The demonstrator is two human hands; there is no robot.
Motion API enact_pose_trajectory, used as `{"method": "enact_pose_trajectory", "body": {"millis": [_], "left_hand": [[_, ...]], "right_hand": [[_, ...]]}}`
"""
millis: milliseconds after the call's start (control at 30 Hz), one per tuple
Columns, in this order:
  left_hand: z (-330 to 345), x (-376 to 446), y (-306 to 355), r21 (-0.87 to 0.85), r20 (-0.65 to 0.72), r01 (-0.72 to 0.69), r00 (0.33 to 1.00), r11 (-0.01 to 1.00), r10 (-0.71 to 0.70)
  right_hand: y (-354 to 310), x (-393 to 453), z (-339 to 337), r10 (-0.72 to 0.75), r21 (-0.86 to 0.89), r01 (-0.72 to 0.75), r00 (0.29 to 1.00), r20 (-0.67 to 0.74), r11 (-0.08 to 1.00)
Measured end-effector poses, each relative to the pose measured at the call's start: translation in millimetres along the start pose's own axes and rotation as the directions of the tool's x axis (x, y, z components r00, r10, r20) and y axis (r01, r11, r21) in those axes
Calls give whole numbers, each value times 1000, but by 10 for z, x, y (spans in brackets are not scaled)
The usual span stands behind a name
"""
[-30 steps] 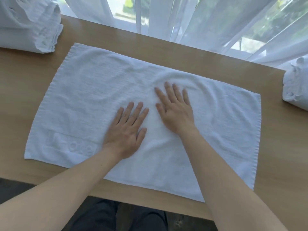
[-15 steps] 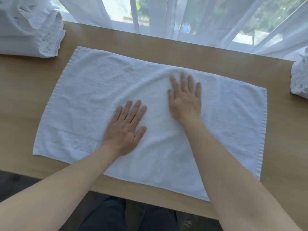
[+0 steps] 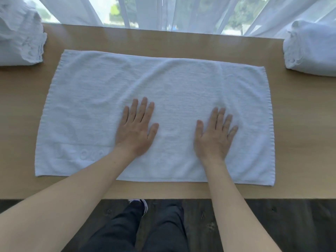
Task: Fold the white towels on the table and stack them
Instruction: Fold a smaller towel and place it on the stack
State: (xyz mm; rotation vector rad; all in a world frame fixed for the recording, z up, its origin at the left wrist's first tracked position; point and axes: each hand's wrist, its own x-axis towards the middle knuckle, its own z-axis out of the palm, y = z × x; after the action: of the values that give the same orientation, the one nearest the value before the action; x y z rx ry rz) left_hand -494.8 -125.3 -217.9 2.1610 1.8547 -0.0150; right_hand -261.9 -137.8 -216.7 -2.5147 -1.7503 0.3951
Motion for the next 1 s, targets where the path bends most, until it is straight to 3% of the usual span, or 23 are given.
{"method": "enact_pose_trajectory", "body": {"millis": [100, 133, 167, 233, 300, 367, 467, 533, 667, 767, 833, 900, 1000], "left_hand": [[14, -41, -6, -21, -17, -84, 996, 996, 83], [25, -66, -42, -12, -16, -105, 994, 994, 105], [44, -100, -83, 5, -12, -99, 995, 995, 99], [67, -151, -165, 36, -14, -15, 1000, 999, 16], [84, -176, -173, 45, -18, 50, 999, 998, -49], [109, -194, -126, 37, -11, 31, 999, 999, -31], [118, -196, -140, 46, -13, -15, 1000, 999, 16], [79, -191, -250, 41, -20, -1, 1000, 999, 2], [-55, -123, -581, 29, -20, 97, 995, 995, -97], [-142, -34, -680, 5, -14, 129, 992, 992, -129], [-158, 61, -550, -24, -23, 32, 999, 999, -32], [-148, 197, -385, -33, -33, -82, 996, 996, 81], [-147, 467, -282, 3, -32, -89, 995, 996, 89]], "right_hand": [[-280, -331, 104, -378, 11, 378, 924, 61, 926], [-248, -334, 115, -419, -8, 422, 903, 90, 907], [-163, -282, 107, -372, -35, 378, 922, 107, 925], [6, -139, 69, -109, -70, 117, 988, 106, 991], [-37, -84, 56, 49, -60, -43, 995, 88, 997], [-356, -205, 77, -116, 19, 115, 993, 32, 993], [-578, -417, 204, -458, 12, 459, 886, 75, 889], [-357, -330, 181, -421, -33, 428, 898, 125, 903], [383, -30, 3, -61, -111, 72, 993, 97, 991], [469, -23, -111, 47, -78, -41, 996, 73, 996], [122, -94, -83, -70, -28, 72, 996, 57, 997], [-323, -151, 5, -282, 30, 281, 958, 54, 959], [-820, 2, 122, -403, 49, 400, 913, 66, 915]]}}
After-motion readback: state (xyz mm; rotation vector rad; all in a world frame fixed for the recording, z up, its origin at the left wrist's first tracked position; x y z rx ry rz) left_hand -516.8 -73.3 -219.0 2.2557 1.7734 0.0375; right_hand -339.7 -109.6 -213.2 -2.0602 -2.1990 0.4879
